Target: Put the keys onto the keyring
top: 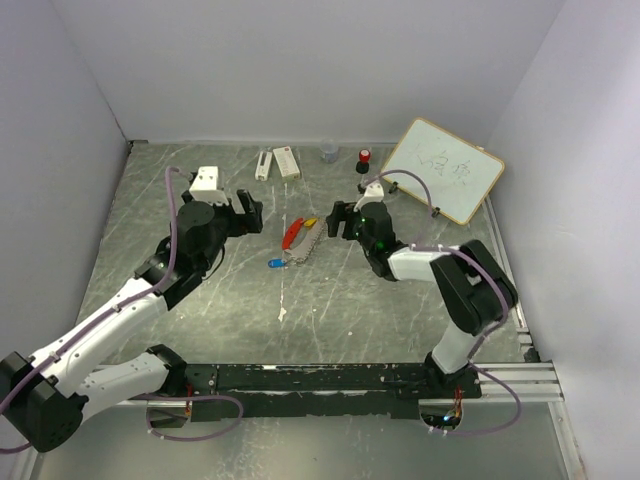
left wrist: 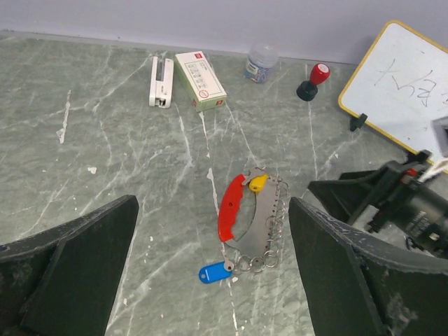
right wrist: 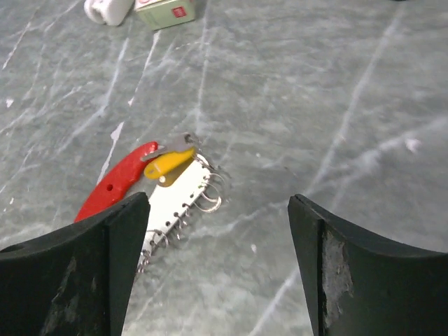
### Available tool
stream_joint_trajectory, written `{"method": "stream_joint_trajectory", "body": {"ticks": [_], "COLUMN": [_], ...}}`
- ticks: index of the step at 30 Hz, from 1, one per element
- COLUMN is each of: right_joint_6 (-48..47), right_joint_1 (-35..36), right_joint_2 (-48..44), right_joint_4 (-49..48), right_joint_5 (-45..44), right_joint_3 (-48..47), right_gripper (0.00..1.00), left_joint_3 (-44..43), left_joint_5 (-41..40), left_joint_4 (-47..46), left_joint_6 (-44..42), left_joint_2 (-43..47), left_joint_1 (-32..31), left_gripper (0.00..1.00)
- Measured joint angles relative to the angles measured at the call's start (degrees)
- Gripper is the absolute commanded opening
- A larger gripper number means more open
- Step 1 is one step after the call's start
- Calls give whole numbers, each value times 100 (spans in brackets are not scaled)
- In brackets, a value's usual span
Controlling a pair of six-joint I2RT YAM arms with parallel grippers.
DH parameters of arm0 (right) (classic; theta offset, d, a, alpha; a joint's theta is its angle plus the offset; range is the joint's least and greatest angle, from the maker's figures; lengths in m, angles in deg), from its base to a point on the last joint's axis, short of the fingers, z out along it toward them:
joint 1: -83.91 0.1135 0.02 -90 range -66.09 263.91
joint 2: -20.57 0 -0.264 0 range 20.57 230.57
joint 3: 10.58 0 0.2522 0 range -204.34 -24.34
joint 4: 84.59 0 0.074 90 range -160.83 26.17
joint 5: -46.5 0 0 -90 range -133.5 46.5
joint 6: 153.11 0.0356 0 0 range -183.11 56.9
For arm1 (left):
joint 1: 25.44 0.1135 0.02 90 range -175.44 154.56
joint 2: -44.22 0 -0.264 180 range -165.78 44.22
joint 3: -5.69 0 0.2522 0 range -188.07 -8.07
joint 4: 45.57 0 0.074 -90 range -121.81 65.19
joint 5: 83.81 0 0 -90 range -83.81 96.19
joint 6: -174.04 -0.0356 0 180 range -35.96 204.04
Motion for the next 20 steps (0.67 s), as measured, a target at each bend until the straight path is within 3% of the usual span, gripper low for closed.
{"method": "stream_joint_trajectory", "body": {"ticks": [2,5,10,16,20], "right_joint_6": [101,297,828,1792,2188], "right_joint_1": [0,0,0,-2,-2], "right_joint_2": [-402,-1202,-2096,-2253,-2455], "right_joint_4": [380,1084,2308,4299,5226], "right_joint_5": [-269,-861,-2229,-3829,-4374], "right_joint_3": [120,90,-321,-1126,-1154], "right_gripper": [86,100,100,100,100], "left_joint_3": [-70,-234,-422,-474,-496], "left_joint_5": [-37,-138,-188,-181,-149], "left_joint_4": [92,267,444,584,662], "left_joint_6": [109,232,306,428,511], "left_joint_2": [-59,-170,-192,-98,-50], "left_joint_1": [2,9,11,11,11], "left_gripper": [100,100,100,100,100]}}
